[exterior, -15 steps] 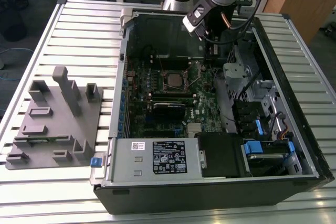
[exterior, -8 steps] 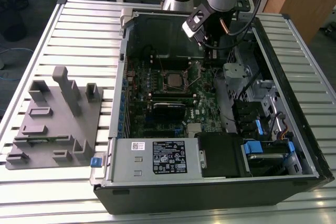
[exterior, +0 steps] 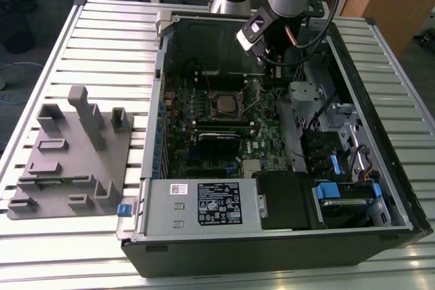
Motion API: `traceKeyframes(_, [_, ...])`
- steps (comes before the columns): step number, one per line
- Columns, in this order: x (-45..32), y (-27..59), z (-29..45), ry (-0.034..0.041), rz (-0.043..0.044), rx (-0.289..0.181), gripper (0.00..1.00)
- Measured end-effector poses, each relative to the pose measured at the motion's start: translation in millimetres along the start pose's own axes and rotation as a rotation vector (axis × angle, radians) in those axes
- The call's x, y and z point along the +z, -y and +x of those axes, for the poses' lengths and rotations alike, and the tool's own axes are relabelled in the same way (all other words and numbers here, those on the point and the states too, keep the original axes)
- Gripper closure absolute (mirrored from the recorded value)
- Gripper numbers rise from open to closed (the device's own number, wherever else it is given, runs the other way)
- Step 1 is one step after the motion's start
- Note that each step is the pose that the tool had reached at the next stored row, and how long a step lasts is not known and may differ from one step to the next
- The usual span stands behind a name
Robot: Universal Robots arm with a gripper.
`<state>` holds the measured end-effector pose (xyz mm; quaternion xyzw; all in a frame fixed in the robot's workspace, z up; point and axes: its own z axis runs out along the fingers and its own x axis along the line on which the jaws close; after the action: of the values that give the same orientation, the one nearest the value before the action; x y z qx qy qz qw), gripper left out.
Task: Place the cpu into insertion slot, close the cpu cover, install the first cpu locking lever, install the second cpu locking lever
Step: 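Close the cpu cover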
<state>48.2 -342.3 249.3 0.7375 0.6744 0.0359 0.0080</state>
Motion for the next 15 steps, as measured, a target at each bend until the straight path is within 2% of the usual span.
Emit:
traceKeyframes(3, [0.1, -0.1, 0.0, 0.0001, 0.0006, 0.000, 0.89])
traceKeyframes(5, [0.3, -0.2, 0.0, 0.0007, 0.0095, 0.000, 0.89])
traceKeyframes(12, [1.0, -0.5, 0.1, 0.0016, 0.0100, 0.000, 0.89])
traceKeyframes(15, [4.5, -0.9, 0.0, 0.0073, 0.0103, 0.000, 0.89])
